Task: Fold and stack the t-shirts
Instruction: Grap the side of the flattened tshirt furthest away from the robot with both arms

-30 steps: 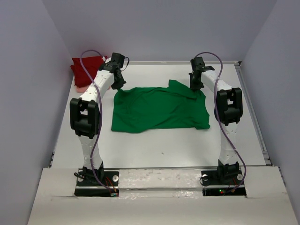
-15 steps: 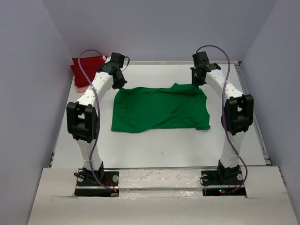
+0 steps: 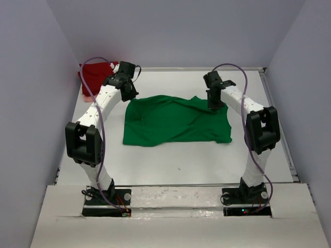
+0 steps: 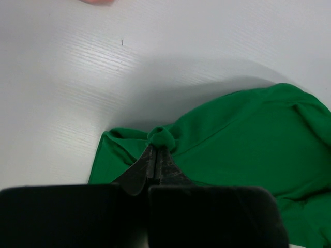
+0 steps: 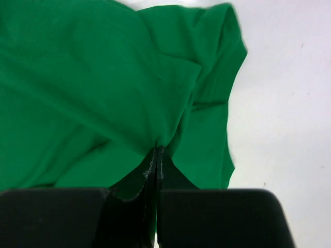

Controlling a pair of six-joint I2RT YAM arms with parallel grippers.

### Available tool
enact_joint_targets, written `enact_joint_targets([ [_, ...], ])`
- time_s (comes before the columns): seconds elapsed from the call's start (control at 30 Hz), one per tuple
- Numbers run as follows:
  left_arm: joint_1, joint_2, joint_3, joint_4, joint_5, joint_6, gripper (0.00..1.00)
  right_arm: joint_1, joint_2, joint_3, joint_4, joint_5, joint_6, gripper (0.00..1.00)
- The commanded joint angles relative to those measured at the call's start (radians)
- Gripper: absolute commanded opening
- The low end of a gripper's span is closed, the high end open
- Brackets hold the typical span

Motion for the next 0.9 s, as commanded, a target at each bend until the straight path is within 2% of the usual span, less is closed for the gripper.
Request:
enact_joint_targets([
  [0.0,-0.013,-0.113,-0.038,0.038,-0.031,0.02,0.0,0.07,-0.093,-0.097,-0.013,0.064,0.1,0.0],
  [0.2,-0.033,-0.162,-0.085,0.069,-0.083,0.041,0.0,0.103,-0.148,-0.269,0.094,0.04,0.177,0.0],
  [0.27,-0.033,-0.182,-0.12,0.09,-0.094,0.052,0.0,0.103,-0.165,-0.301,0.14,0.029,0.195,0.29],
  [0.3,-0.032,-0.189,-0.14,0.095,-0.104,0.053,0.0,0.103,-0.166,-0.321,0.151,0.039,0.198,0.38],
  [0.37,-0.033,-0.208,-0.157,0.111,-0.106,0.061,0.0,0.103,-0.16,-0.323,0.16,0.073,0.186,0.52],
  [0.43,-0.033,-0.222,-0.168,0.115,-0.106,0.063,0.0,0.103,-0.156,-0.301,0.16,0.086,0.165,0.59],
  [0.67,-0.035,-0.211,-0.156,0.12,-0.1,0.067,0.0,0.103,-0.13,-0.188,0.153,0.104,0.097,0.61],
  [0.87,-0.035,-0.168,-0.147,0.129,-0.092,0.066,0.0,0.103,-0.016,-0.059,0.12,0.147,0.071,0.56],
])
